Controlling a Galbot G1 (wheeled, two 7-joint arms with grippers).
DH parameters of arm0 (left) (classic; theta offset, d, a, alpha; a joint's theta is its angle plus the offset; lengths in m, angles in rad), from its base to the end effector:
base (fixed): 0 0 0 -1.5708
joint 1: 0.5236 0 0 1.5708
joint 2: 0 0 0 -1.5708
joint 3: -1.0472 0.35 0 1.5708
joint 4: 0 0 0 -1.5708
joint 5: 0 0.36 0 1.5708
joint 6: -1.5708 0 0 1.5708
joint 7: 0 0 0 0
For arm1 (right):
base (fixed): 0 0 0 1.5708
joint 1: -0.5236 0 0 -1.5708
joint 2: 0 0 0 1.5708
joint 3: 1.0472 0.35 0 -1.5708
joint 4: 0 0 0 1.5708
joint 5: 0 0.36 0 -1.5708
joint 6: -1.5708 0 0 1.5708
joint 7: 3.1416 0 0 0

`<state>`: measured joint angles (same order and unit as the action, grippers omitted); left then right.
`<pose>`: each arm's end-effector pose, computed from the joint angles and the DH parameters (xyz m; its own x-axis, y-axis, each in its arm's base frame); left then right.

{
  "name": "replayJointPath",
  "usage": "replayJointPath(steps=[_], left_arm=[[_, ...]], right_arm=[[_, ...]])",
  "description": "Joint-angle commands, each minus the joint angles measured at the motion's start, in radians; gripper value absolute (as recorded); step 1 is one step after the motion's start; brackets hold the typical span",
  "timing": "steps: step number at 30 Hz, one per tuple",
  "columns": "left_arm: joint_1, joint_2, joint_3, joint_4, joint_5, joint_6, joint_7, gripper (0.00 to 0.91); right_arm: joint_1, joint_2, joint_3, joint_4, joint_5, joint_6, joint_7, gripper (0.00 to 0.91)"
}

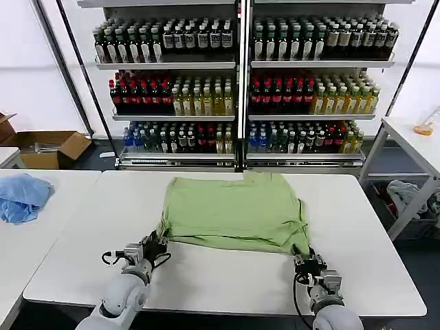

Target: Fold and organize the clothes.

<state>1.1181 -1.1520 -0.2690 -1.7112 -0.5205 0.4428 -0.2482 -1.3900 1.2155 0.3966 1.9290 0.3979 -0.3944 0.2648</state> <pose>0.3221 0.0398 -0.3339 -0.8744 0.0648 0.4808 0.0641 0.9978 -0.0180 0.2395 -0.0378 -0.3240 -0.9007 0.0089 0.4343 0.0086 1.0000 -0.0028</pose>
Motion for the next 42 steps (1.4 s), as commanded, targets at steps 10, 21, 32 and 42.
replayJointPath(steps=[10, 21, 32, 42], left_arm=[[0.281, 0.009, -0.108, -0.285, -0.043, 0.024, 0.001, 0.02], [0.514, 0.019, -0.2, -0.496, 0.054, 0.042, 0.001, 0.907], [0.508, 0.077, -0.267, -0.566, 0.095, 0.099, 0.008, 0.907], [0.19, 0.148, -0.154, -0.344, 0.019, 0.058, -0.052, 0.907]], right_arm=[[-0.249, -0.016, 0.033, 0.255, -0.046, -0.005, 0.003, 0.0], [-0.49, -0.049, 0.079, 0.415, -0.12, -0.023, -0.001, 0.907], [-0.464, -0.079, 0.157, 0.506, -0.136, 0.004, 0.003, 0.907], [0.033, -0.172, 0.042, 0.272, 0.121, -0.076, 0.092, 0.907]])
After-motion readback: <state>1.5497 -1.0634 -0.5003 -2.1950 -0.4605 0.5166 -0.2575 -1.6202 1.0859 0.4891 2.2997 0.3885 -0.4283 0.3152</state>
